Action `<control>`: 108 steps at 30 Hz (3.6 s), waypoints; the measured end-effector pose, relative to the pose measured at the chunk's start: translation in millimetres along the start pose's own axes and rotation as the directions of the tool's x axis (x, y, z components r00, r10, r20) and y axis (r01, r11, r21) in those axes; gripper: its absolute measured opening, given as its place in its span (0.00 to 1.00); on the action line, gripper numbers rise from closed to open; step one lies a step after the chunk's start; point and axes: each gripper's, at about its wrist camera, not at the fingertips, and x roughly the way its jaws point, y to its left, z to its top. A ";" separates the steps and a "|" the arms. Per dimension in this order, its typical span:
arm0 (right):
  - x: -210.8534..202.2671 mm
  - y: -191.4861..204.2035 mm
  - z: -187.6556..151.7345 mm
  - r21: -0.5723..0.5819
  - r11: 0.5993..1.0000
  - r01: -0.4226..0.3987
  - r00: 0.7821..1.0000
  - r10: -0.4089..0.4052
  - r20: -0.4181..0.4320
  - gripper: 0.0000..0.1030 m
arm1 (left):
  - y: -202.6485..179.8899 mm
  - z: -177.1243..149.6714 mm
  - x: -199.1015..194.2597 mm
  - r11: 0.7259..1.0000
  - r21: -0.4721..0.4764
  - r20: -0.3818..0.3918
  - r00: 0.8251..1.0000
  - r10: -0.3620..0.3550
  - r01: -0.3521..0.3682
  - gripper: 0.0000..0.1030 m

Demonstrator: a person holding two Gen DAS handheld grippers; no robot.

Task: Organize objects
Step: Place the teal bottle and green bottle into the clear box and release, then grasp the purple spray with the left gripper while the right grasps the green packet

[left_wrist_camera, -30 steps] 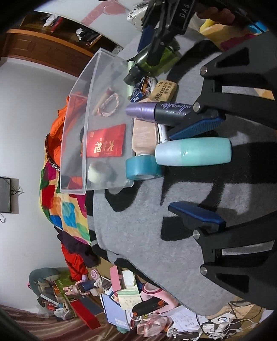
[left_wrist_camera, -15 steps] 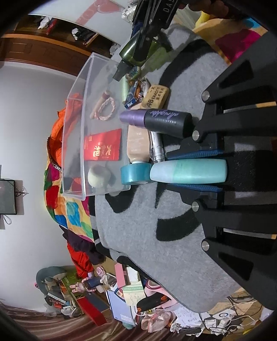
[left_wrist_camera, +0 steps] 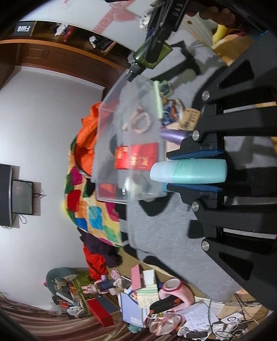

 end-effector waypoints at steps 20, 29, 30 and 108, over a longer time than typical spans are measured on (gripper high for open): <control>30.0 -3.2 60.9 -0.055 0.995 0.079 0.994 -0.075 0.078 0.37 | 5.1 75.9 26.5 1.000 -0.016 0.059 0.998 -0.008 0.009 0.20; 63.1 -0.1 76.9 -0.060 0.998 0.024 0.999 -0.022 0.028 0.37 | -6.3 102.3 51.9 0.999 0.026 0.047 0.999 -0.021 0.020 0.20; 68.3 -0.2 78.2 -0.052 0.999 0.008 1.000 -0.007 0.016 0.37 | -8.2 104.1 55.6 0.999 0.032 0.043 0.999 -0.021 0.020 0.20; 59.0 -34.2 -16.7 0.031 0.994 0.107 0.979 -0.100 -0.180 0.72 | -16.2 -4.9 37.1 0.997 0.057 -0.116 0.993 -0.036 0.043 0.64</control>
